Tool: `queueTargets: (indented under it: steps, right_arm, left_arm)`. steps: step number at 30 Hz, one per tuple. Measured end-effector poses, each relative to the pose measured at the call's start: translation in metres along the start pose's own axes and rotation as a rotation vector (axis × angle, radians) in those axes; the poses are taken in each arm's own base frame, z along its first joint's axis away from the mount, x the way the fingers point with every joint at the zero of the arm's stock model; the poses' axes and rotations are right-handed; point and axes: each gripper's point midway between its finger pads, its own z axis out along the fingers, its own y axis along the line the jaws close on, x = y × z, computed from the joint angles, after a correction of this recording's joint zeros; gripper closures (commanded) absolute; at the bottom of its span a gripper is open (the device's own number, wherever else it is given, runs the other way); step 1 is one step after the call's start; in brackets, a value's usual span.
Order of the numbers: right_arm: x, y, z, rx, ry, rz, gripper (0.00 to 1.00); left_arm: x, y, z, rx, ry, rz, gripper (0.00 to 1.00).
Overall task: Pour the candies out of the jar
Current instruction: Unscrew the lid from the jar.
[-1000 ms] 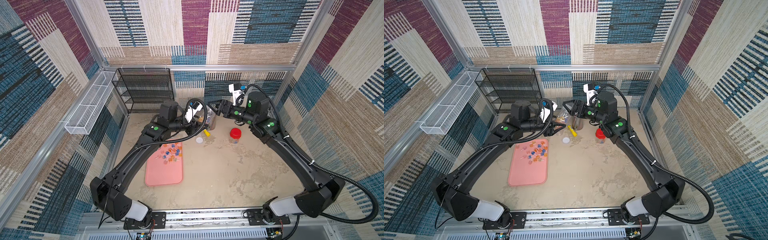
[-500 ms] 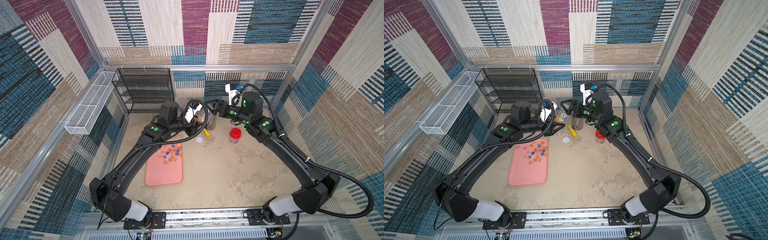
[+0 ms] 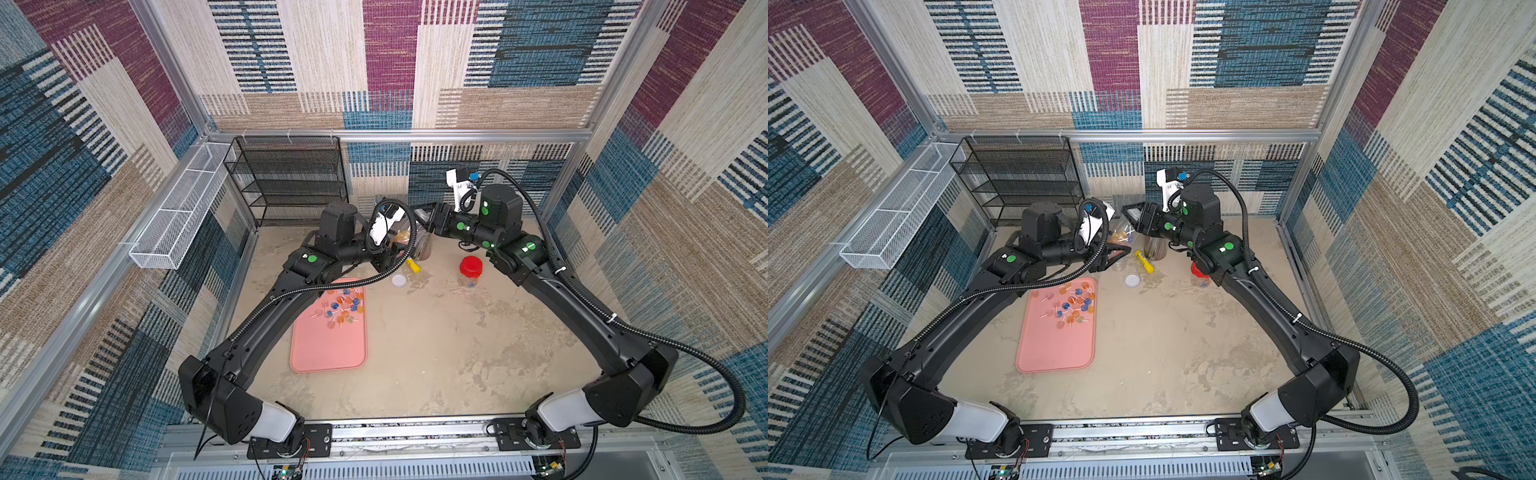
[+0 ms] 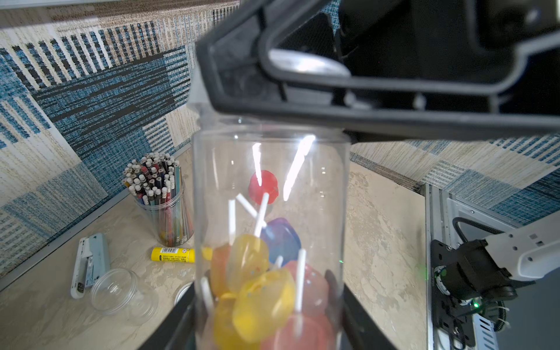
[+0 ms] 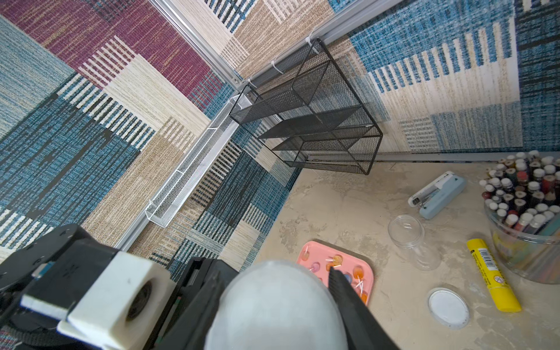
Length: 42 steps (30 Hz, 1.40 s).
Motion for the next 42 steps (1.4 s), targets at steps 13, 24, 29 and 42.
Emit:
queueTargets:
  steps: [13, 24, 29, 42]
  right_arm:
    - [-0.007, 0.087, -0.054, -0.452, 0.055, -0.372, 0.59]
    - [0.002, 0.091, -0.065, -0.529, 0.098, -0.435, 0.56]
    - [0.002, 0.089, -0.064, -0.520, 0.106, -0.425, 0.35]
    - [-0.013, 0.066, -0.060, -0.373, 0.055, -0.373, 0.00]
  left_arm:
    - [-0.044, -0.062, -0.035, 0.452, -0.160, 0.010, 1.00]
    - [-0.041, -0.073, -0.039, 0.528, -0.148, -0.003, 1.00]
    - [-0.039, -0.072, -0.039, 0.524, -0.139, -0.009, 1.00]
    - [-0.032, -0.062, -0.033, 0.446, -0.127, 0.013, 1.00]
